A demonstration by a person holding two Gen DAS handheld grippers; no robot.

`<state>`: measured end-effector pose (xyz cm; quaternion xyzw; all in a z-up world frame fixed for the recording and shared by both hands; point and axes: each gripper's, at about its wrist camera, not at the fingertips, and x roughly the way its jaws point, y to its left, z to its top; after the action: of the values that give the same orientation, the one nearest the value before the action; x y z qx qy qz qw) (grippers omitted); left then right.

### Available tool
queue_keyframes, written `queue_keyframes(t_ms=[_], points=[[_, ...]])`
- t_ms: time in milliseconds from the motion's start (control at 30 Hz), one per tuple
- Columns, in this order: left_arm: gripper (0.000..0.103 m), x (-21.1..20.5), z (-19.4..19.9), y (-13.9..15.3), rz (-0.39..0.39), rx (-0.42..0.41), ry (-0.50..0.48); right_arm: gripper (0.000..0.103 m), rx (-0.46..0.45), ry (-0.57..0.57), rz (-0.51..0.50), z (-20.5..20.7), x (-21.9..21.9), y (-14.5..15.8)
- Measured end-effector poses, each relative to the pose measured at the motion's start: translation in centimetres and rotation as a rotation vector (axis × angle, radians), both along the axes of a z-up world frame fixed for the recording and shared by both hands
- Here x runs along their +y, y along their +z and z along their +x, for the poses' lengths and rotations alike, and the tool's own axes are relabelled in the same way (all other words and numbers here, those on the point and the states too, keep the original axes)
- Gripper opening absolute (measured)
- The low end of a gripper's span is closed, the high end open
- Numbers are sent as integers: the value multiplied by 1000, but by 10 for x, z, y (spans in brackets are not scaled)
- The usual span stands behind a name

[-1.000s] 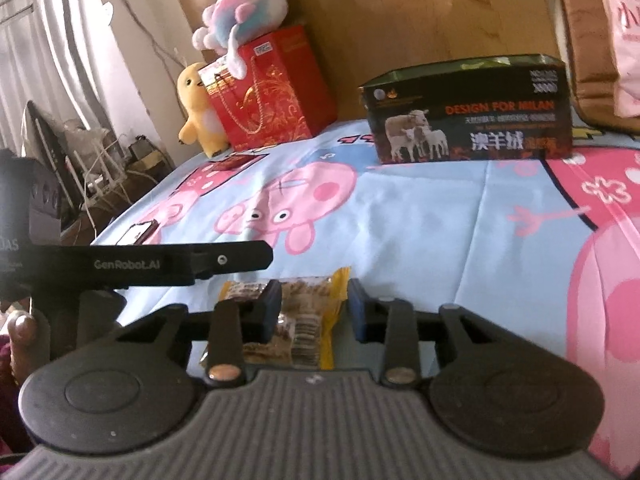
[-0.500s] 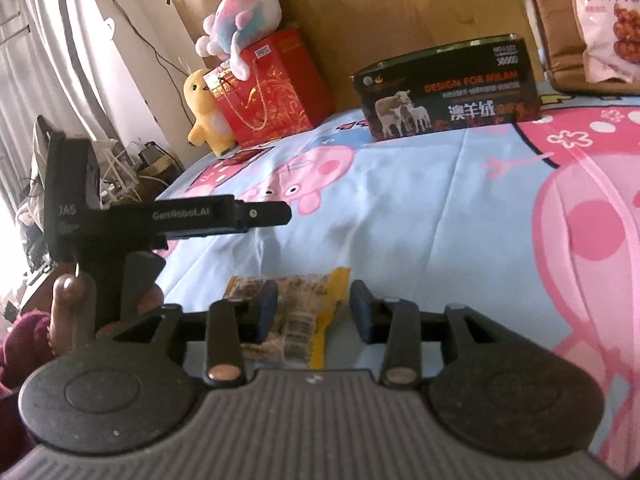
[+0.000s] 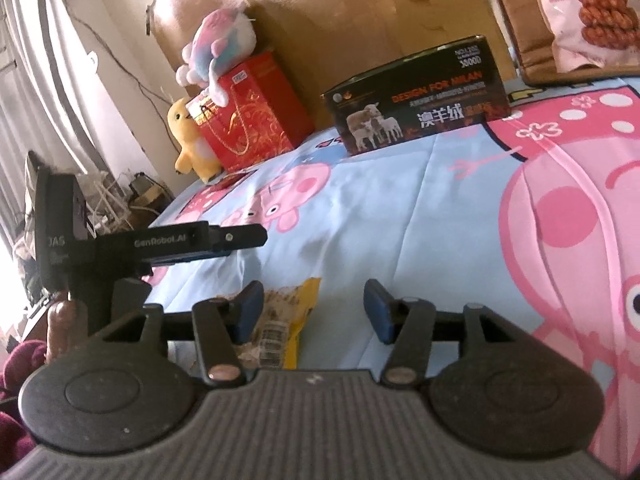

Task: Organize snacks
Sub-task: 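Lift the clear bag of nuts with the right gripper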

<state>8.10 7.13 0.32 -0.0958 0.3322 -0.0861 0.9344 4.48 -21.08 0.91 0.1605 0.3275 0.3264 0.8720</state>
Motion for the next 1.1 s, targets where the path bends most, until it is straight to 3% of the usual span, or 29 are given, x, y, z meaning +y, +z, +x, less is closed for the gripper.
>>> queue_keyframes(t_ms=[200, 500, 833, 1100], points=[[84, 1, 0, 0, -3, -3, 3, 63, -1, -14, 32, -2, -4, -1], [86, 0, 0, 0, -2, -3, 2, 69, -73, -5, -61, -11, 6, 1], [88, -2, 2, 0, 8, 2, -5, 74, -54, 3, -29, -9, 4, 1], [77, 23, -8, 7, -120, 53, -38, 77, -53, -8, -36, -11, 4, 3]])
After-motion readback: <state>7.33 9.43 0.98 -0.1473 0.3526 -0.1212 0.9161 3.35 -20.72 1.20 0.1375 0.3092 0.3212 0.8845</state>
